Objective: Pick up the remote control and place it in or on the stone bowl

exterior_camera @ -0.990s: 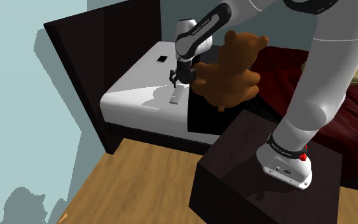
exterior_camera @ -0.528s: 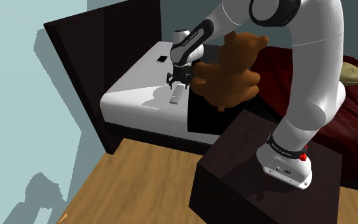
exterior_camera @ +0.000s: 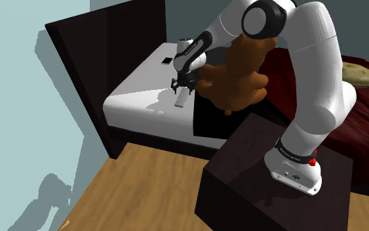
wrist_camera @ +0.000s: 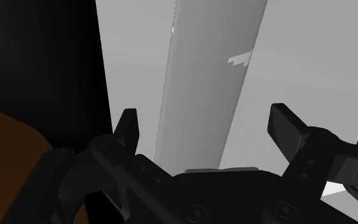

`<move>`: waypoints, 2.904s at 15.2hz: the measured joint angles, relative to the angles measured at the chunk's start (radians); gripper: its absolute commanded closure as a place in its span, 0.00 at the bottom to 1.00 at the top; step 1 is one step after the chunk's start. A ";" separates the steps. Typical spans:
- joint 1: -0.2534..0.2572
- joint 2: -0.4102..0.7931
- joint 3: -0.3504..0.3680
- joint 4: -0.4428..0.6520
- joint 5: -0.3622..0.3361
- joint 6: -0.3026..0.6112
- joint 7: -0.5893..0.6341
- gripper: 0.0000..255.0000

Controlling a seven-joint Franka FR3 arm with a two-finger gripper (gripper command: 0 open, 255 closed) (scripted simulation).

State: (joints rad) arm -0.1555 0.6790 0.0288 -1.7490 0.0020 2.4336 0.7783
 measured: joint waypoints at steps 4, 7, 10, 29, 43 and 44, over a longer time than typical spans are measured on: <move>0.000 0.044 -0.001 0.009 -0.001 0.034 0.000 0.00; 0.000 0.050 -0.001 0.012 -0.001 0.038 0.000 0.00; 0.000 0.051 -0.001 0.013 -0.001 0.038 0.000 0.00; 0.000 -0.021 0.000 -0.001 0.001 -0.020 0.000 1.00; -0.002 -0.148 0.002 -0.002 0.003 -0.146 0.001 1.00; -0.003 -0.154 0.002 0.005 0.003 -0.159 0.000 1.00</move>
State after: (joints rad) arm -0.1585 0.5249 0.0309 -1.7441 0.0051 2.2749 0.7787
